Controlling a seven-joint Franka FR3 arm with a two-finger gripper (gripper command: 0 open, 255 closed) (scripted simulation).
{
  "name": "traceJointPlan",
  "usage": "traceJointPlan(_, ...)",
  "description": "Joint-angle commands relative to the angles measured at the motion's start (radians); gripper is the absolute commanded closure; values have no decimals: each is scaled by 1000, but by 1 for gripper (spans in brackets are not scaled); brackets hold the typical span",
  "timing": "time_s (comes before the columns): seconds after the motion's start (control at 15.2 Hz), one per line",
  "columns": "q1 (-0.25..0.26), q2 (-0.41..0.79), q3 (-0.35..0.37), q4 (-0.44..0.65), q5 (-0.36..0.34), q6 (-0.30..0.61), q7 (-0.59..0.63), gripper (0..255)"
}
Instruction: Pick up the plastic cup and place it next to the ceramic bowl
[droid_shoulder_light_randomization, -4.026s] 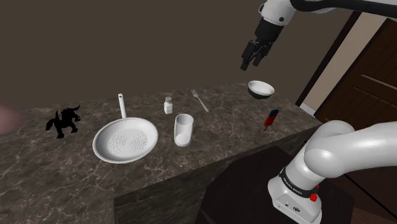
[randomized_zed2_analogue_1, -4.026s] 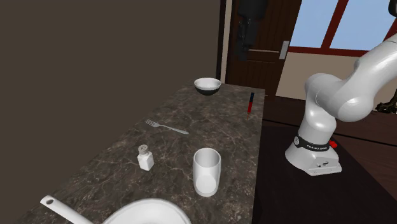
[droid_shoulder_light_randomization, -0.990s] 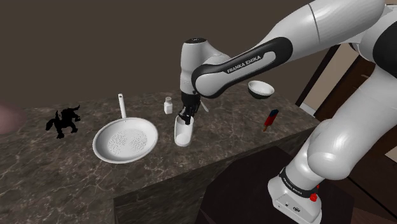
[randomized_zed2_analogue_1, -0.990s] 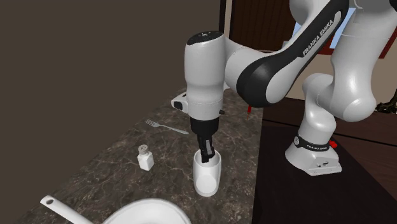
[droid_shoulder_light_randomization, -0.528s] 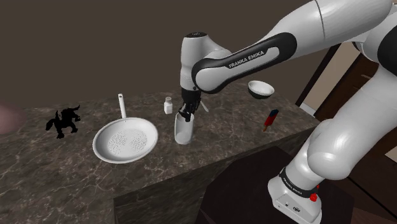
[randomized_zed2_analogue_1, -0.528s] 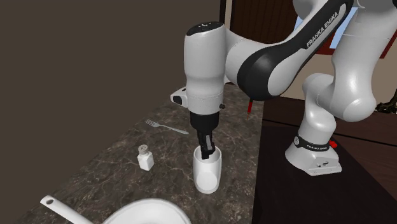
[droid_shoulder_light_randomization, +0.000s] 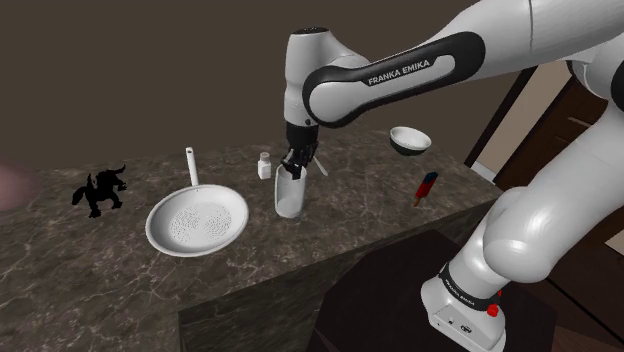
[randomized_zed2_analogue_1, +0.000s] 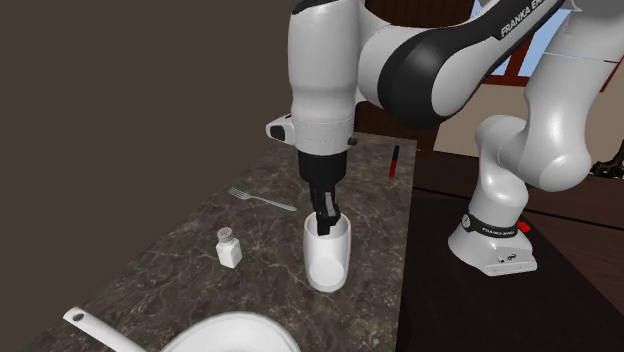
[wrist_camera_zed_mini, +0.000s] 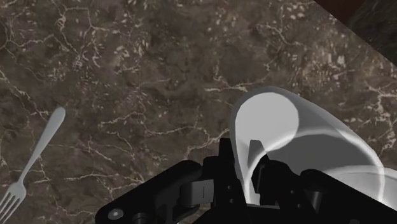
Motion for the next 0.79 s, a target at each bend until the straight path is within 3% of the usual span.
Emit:
traceJointPlan(0.0,-2,-11,-3,18,3,-29,-7,255)
traceJointPlan(0.73,-3,-51,-10,127,13,-177,-17,255)
